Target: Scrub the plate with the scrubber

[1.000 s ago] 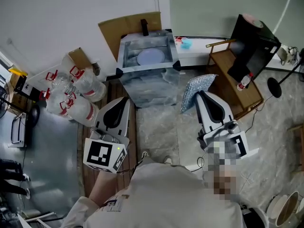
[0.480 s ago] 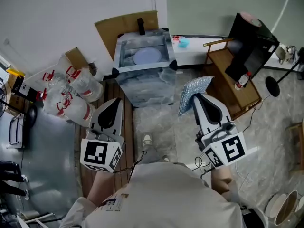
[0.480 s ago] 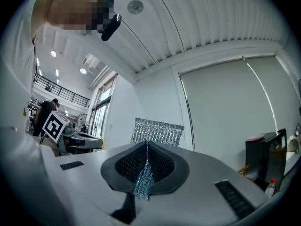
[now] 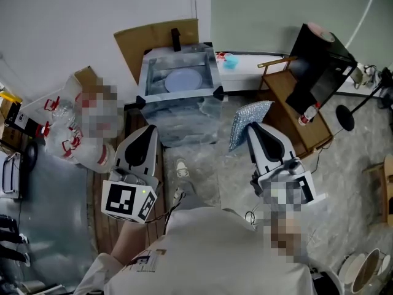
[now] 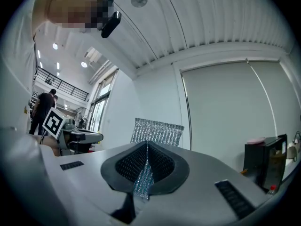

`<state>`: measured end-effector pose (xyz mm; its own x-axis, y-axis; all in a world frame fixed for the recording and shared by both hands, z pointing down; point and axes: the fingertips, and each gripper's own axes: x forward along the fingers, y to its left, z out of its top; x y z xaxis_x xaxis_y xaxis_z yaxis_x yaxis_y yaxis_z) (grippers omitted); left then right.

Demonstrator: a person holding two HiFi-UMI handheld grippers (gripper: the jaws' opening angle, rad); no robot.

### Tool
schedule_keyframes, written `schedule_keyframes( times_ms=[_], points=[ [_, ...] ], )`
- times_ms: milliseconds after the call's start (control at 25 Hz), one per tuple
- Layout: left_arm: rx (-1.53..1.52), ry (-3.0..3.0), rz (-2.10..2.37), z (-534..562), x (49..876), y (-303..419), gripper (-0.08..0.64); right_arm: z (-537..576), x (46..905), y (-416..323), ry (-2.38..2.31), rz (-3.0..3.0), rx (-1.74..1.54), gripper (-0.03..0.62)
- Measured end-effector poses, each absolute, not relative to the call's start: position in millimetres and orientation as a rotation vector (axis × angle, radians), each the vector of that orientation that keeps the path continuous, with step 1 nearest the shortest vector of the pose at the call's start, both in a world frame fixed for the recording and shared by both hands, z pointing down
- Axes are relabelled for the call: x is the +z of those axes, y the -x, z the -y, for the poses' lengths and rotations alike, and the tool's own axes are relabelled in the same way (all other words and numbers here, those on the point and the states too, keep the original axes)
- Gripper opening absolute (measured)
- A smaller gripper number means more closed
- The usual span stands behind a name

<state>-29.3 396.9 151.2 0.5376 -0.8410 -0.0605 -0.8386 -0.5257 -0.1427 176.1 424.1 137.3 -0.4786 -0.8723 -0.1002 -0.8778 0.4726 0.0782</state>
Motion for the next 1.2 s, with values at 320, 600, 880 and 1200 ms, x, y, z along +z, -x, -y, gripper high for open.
schedule_keyframes(
  times_ms=[320,600,880,1200],
  points=[
    [-0.139,2.702,-1.407,-328.0,181.6,29.2,0.017,-358.9,156.6,-172.0,1.623,-2.684,0.109,0.035],
    [-0.236,2.717,-1.422,-249.7,209.3,48.2,0.017,-276.4,181.7,-156.1,1.656,-2.714,0.022,0.035],
    [-0.336,2.763,-1.428,-151.4,228.3,80.1,0.017,-175.8,188.0,-108.1,1.636,-2.795,-0.054,0.035],
    [-0.450,2.897,-1.365,-24.1,269.1,105.9,0.017,-51.9,216.4,-60.4,1.645,-2.923,-0.131,0.035]
  ],
)
